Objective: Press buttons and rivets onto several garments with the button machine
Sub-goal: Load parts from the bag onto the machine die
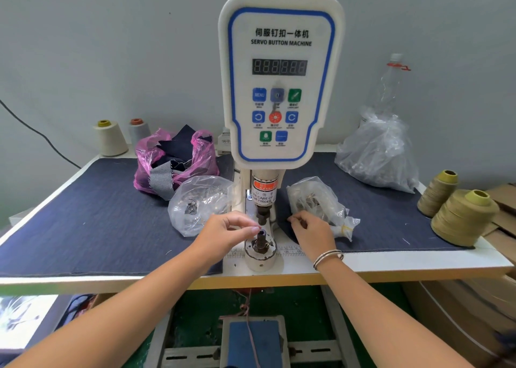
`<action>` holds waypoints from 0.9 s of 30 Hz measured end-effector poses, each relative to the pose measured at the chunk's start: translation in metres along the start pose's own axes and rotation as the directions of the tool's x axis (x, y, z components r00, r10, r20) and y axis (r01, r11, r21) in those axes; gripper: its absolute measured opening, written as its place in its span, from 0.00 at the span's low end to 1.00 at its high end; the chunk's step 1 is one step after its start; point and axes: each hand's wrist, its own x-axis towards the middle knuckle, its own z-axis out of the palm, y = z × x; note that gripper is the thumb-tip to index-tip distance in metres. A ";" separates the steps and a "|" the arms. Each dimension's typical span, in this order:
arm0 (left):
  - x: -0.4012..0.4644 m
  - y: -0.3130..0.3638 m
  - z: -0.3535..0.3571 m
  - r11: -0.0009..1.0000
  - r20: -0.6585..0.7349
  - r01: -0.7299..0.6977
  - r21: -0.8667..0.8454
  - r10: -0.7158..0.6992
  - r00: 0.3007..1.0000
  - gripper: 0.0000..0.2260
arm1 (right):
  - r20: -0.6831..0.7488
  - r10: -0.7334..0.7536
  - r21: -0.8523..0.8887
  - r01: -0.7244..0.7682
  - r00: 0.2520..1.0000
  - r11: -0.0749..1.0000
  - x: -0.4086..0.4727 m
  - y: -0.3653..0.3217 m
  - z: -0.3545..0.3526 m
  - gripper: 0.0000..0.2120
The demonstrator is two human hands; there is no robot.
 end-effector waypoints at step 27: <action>0.002 0.005 -0.001 0.992 0.047 -0.034 0.125 0.028 0.998 0.14 | -0.005 -0.010 0.012 0.011 1.000 1.000 -0.001 0.000 0.000 0.08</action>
